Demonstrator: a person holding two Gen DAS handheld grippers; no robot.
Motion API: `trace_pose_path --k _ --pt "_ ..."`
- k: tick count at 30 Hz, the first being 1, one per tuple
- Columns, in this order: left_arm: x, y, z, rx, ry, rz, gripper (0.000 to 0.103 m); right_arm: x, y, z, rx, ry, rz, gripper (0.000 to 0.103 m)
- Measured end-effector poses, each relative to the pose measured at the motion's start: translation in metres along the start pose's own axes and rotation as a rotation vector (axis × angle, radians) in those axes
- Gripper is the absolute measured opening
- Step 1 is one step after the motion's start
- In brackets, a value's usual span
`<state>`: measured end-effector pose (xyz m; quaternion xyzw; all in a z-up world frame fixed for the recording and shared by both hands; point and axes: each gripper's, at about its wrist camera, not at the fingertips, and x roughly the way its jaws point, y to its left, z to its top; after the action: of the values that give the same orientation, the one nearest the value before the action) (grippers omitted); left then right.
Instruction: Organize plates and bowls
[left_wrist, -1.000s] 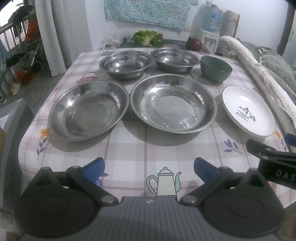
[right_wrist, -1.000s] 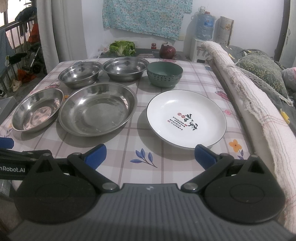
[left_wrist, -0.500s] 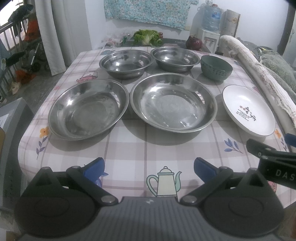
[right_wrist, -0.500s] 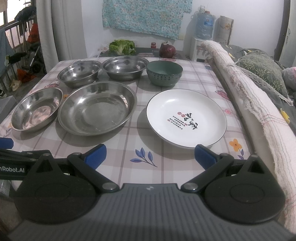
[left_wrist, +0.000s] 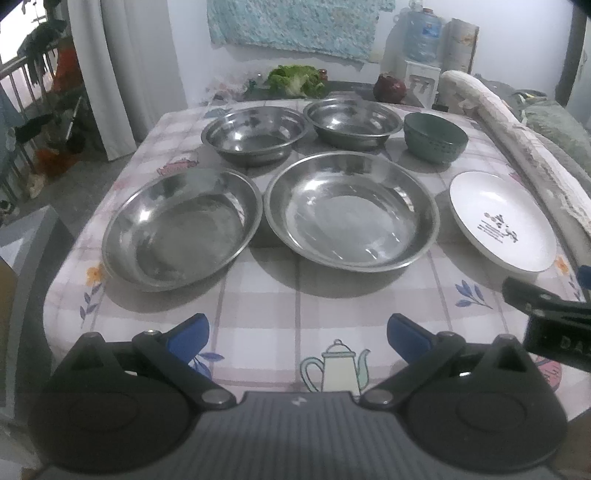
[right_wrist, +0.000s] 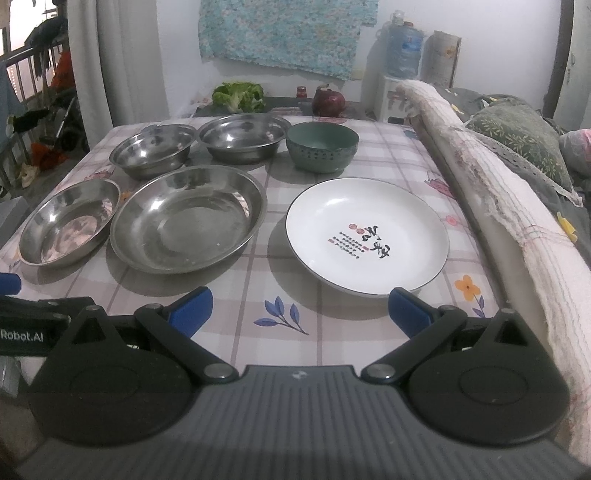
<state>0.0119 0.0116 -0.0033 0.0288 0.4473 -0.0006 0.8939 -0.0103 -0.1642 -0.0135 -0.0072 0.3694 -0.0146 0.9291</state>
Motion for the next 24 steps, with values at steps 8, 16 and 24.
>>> trace_pose_path --k 8,16,24 --pt "-0.006 0.009 0.02 -0.005 -0.056 0.07 0.103 0.0 -0.006 0.01 -0.024 -0.059 0.026 0.102" --pt "-0.005 0.025 0.044 -0.034 -0.096 0.125 0.103 0.008 0.0 0.035 -0.087 -0.105 0.051 0.102" --pt "0.014 0.038 0.067 -0.024 -0.102 0.134 0.103 0.027 0.011 0.059 -0.146 -0.12 0.106 0.102"
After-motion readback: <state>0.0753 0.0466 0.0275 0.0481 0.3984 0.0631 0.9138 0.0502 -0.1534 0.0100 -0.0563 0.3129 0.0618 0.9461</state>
